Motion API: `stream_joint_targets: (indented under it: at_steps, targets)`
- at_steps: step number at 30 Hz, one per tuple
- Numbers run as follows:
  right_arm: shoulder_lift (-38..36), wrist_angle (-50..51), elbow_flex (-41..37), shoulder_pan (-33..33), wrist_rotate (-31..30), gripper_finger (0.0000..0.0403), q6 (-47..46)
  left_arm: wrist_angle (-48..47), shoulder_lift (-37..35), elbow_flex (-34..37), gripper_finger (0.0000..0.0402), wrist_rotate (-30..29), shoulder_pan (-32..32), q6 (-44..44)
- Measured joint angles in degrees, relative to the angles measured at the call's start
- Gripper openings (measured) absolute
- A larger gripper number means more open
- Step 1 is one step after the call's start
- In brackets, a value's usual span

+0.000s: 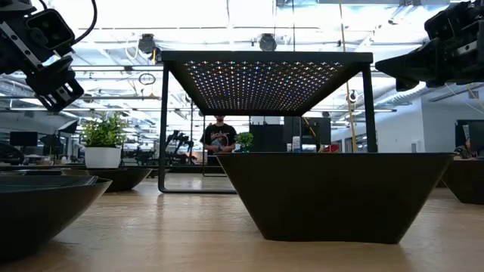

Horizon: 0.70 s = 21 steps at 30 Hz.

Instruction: Pick & Place Mini shaped plates

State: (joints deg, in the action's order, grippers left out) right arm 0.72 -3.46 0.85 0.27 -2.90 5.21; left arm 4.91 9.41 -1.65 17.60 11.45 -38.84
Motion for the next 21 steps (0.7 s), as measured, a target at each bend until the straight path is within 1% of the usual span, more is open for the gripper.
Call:
stream_joint_targets:
  at_steps: [18, 21]
  targets:
    - [-0.01, 0.0, 0.01, 0.0, -0.02, 0.0004, 0.0, 0.0, 0.01, 0.01, 0.0269, -0.02, 0.01, 0.0]
    - [-0.01, 0.01, 0.0, 0.01, -0.01, 0.0004, 0.0, 0.0, 0.01, 0.0, 0.0269, -0.13, -0.01, 1.6]
